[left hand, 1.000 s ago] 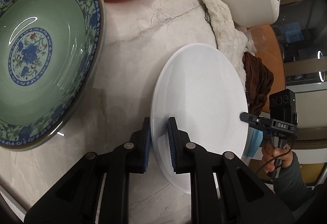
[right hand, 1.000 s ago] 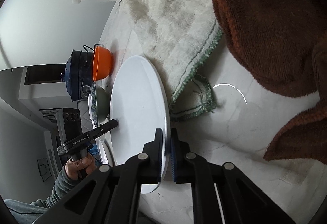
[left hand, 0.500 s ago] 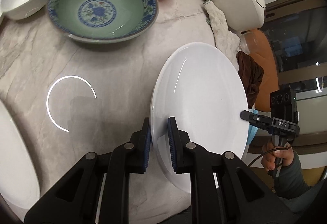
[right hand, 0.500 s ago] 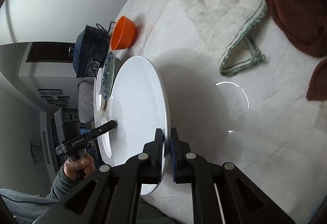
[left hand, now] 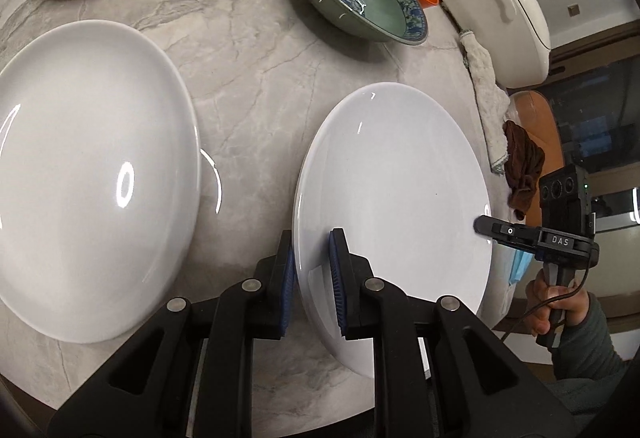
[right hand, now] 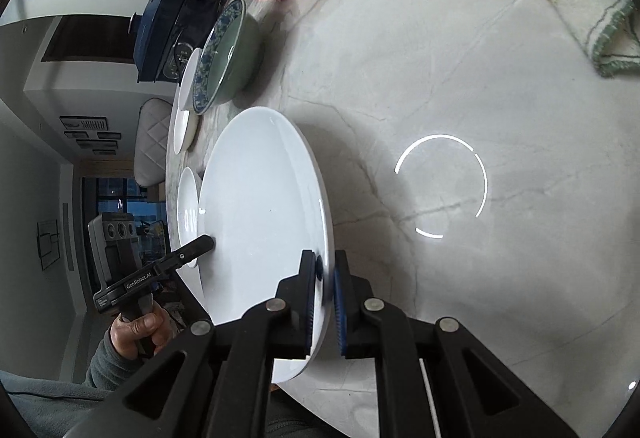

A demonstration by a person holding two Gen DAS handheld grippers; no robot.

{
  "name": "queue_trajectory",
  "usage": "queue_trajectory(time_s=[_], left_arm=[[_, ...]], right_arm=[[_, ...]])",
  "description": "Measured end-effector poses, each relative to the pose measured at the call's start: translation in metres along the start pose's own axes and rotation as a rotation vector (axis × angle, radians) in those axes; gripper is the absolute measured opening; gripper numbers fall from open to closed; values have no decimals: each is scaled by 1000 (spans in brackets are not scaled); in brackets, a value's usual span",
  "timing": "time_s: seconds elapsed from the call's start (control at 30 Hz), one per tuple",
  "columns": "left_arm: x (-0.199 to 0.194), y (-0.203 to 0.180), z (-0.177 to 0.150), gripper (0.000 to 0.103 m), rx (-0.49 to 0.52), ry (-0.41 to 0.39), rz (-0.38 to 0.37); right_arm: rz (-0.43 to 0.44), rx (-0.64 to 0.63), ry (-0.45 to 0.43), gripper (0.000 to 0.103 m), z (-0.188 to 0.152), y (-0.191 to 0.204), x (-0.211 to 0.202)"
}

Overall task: Organize plates and bowls
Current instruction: 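Carry the large white plate with both grippers beside the deep white plate, open both, then move both grippers to the rim of the deep white plate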

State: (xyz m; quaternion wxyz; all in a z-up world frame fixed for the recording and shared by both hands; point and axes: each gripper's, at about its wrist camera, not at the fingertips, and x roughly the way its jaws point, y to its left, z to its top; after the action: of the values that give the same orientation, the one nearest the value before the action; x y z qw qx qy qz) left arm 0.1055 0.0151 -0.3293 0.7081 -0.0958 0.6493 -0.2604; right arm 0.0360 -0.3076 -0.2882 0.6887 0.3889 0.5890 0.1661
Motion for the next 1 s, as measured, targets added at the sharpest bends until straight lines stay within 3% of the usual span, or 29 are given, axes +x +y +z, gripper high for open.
queue_trajectory(time_s=[0.23, 0.5, 0.57, 0.63, 0.7, 0.77, 0.83, 0.93, 1.0], left_arm=[[11, 19, -4, 16, -19, 10, 15], [11, 15, -7, 18, -30, -26, 56], [5, 13, -13, 26, -47, -42, 69], [-10, 10, -20, 63, -58, -80, 61], [-30, 7, -31, 76, -68, -136, 23], [-45, 4, -44, 87, -84, -176, -7], [-55, 6, -57, 101, -121, -216, -6], [-68, 21, -73, 101, -232, -265, 32], [-82, 34, -83, 101, -307, -315, 74]], right_arm=[[-40, -39, 39, 11, 5, 0, 15], [-55, -79, 49, 13, 0, 1, 17], [-55, -91, 40, 15, 0, 2, 16], [-67, -108, 18, 31, 1, 3, 13], [-45, -123, -26, 64, -1, 2, 2], [-12, -126, -85, 82, -5, -5, -13], [31, -128, -139, 85, -9, -14, -26], [54, -71, -165, 89, -9, -31, -32], [114, -38, -189, 95, -10, -40, -36]])
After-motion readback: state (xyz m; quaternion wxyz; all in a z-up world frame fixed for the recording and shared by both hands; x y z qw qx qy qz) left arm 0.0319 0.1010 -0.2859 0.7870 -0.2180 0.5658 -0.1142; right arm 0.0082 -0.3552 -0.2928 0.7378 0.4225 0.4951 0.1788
